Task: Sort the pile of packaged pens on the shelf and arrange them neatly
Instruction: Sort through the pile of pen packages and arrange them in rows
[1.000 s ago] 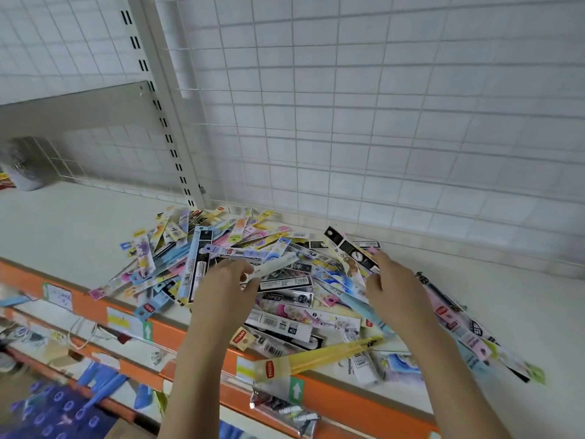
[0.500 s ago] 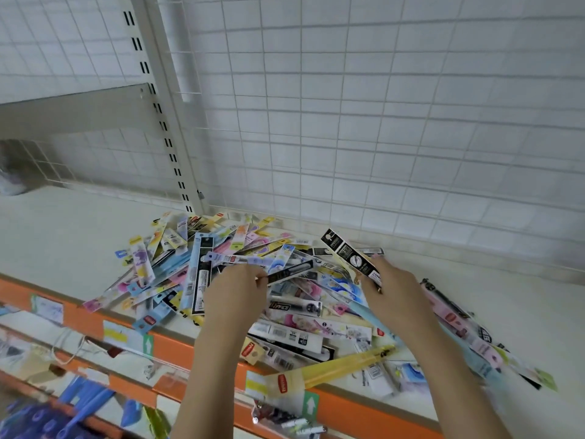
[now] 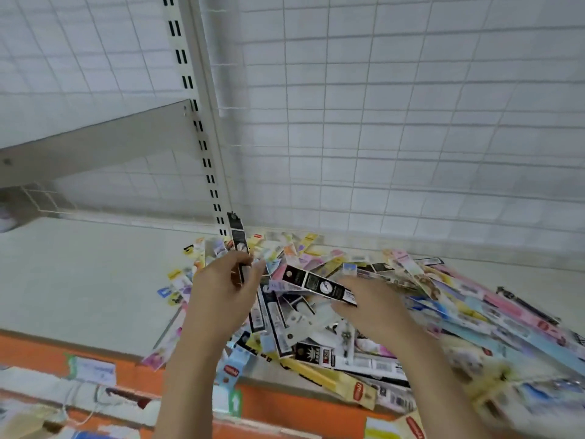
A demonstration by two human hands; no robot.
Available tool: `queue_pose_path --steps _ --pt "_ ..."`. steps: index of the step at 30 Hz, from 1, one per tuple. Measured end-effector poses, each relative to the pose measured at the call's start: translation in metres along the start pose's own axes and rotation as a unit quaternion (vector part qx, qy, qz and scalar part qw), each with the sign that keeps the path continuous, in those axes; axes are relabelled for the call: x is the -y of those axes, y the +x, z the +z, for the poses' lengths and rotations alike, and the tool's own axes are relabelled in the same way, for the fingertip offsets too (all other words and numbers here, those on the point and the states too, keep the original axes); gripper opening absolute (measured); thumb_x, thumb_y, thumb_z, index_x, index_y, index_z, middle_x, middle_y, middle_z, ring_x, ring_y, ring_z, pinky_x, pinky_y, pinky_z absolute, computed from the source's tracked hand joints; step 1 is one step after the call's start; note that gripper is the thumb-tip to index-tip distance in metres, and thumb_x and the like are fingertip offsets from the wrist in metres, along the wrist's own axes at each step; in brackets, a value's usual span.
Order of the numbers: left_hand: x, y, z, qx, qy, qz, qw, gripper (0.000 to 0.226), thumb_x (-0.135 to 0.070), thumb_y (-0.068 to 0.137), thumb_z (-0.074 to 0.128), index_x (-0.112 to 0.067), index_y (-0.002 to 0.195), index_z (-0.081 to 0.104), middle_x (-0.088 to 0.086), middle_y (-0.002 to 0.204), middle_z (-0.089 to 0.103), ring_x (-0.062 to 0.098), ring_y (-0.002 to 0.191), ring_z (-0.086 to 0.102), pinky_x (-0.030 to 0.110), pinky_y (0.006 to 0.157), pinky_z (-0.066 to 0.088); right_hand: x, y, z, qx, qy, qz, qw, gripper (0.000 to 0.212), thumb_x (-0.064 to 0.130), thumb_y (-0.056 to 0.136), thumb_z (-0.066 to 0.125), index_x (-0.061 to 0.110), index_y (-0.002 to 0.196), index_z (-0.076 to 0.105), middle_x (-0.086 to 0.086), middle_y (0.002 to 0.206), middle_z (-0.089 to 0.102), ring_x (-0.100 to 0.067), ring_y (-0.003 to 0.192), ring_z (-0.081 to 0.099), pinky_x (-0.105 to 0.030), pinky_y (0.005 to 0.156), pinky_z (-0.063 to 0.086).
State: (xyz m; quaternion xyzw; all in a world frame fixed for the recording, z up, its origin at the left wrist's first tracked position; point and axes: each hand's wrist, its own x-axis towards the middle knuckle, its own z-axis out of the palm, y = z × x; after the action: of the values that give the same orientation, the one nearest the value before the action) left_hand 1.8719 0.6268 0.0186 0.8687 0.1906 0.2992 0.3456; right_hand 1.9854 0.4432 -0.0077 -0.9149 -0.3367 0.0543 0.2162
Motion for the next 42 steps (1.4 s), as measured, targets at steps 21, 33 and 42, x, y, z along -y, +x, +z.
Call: queue_pose_path --steps 21,33,42 --pt "0.025 0.015 0.019 0.081 0.004 -0.063 0.995 0.042 -0.02 0.091 0.054 -0.009 0.129 0.038 -0.002 0.072 0.049 0.011 0.059 0.044 0.024 0.051 0.034 -0.007 -0.008 -0.012 -0.093 -0.045 0.078 0.992 0.031 0.03 0.093 0.054 0.026 0.123 0.052 0.001 0.103 0.066 -0.021 0.088 0.059 -0.031 0.066 0.045" --pt "0.005 0.107 0.087 0.134 0.172 -0.098 0.971 0.021 -0.026 0.091 0.05 -0.007 0.083 0.056 0.015 0.088 0.065 0.029 0.076 0.055 0.028 0.066 0.04 -0.049 -0.019 -0.042 -0.151 -0.06 0.108 0.981 0.041 0.026 0.094 0.05 0.019 0.134 0.043 0.008 0.071 0.042 -0.024 0.105 0.05 -0.032 0.076 0.041" --pt "0.014 0.127 0.117 0.192 0.249 -0.166 0.935 0.04 -0.045 0.081 0.066 -0.007 0.084 0.055 0.007 0.082 0.059 0.025 0.078 0.054 0.031 0.067 0.044 -0.061 -0.01 -0.041 -0.127 -0.024 0.135 0.982 0.026 0.034 0.096 0.043 0.021 0.118 0.047 0.005 0.063 0.052 -0.01 0.055 0.048 -0.028 0.047 0.033"
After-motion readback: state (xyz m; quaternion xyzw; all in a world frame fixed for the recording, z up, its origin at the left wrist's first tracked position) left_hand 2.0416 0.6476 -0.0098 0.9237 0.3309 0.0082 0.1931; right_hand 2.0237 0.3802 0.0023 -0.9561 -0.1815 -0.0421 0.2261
